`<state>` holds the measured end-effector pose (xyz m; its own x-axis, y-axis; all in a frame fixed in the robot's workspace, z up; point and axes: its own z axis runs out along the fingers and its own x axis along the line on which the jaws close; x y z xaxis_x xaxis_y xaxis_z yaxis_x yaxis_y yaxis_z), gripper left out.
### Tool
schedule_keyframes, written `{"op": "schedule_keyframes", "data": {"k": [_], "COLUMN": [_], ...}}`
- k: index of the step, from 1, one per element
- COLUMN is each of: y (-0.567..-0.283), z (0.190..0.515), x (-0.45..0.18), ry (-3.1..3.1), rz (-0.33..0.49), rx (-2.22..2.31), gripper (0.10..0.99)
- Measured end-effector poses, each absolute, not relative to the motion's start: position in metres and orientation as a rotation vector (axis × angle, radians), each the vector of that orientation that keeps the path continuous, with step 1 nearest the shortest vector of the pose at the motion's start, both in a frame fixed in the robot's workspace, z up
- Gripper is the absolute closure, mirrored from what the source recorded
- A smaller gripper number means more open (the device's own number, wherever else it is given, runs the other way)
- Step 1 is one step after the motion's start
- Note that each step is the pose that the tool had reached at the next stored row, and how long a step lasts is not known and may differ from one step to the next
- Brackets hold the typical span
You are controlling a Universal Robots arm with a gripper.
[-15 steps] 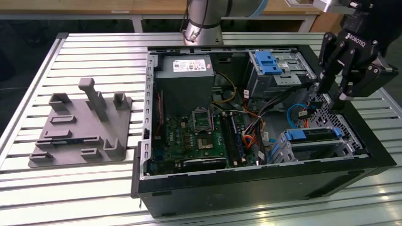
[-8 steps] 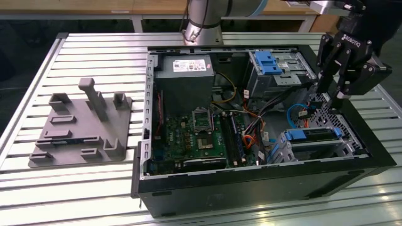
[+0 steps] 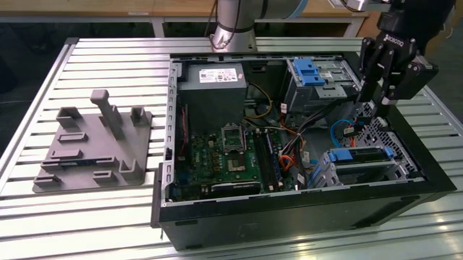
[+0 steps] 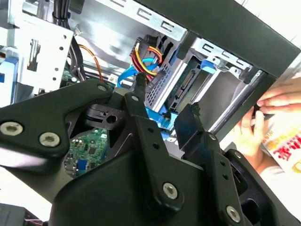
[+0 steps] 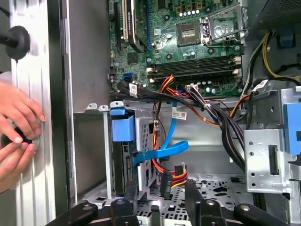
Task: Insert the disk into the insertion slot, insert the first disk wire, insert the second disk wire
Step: 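Insert the first disk wire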
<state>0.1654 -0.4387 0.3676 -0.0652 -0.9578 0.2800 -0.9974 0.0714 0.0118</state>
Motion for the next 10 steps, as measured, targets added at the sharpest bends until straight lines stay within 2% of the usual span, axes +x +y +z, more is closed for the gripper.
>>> {"op": "schedule_keyframes", "data": {"k": [10], "y": [-0.433], "z": [0.355], "x": [0.166], "ry": [-2.098], "rz": [0.329], "rx": [1.955], "gripper": [0.561]}}
